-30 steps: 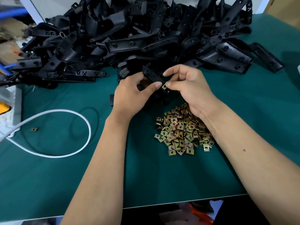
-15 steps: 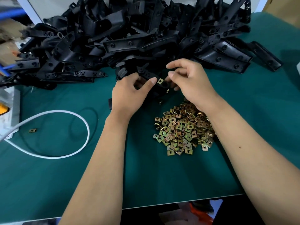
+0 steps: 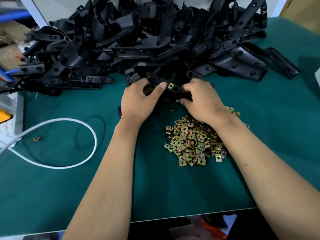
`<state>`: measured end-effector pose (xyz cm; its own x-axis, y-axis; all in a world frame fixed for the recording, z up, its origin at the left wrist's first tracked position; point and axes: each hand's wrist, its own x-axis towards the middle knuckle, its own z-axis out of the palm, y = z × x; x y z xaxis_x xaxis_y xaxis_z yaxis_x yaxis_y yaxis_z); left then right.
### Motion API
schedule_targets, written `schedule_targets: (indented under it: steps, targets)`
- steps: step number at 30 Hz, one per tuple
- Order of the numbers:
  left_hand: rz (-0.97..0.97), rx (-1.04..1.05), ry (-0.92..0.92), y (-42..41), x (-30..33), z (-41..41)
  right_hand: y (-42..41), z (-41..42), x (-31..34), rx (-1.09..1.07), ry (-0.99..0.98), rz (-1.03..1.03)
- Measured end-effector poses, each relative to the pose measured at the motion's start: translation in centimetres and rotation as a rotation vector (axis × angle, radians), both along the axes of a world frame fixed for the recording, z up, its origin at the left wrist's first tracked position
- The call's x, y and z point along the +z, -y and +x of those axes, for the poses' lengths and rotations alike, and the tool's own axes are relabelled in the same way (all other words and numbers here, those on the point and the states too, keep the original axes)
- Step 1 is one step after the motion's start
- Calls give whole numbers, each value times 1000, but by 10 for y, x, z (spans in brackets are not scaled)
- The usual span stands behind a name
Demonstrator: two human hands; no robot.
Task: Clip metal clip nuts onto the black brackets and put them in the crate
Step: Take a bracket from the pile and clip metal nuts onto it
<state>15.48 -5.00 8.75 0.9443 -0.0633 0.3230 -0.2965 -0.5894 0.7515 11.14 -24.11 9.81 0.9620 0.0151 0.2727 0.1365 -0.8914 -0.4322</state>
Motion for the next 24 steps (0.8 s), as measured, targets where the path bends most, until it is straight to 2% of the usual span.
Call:
schedule_targets:
  steps: [8,13,19,24]
  targets:
    - [-32,-16,36,-3,2,-1,-9,-4,0,53,24,163]
    - [-44,-8,58,-4,3,-2,-5,-2,2,-20,71,438]
    - [-73,-95,61,-4,7,-7,-4,-2,6,-89,58,754]
    - [-66,-191,65,-2,7,-11,-4,-3,8,-27,69,806]
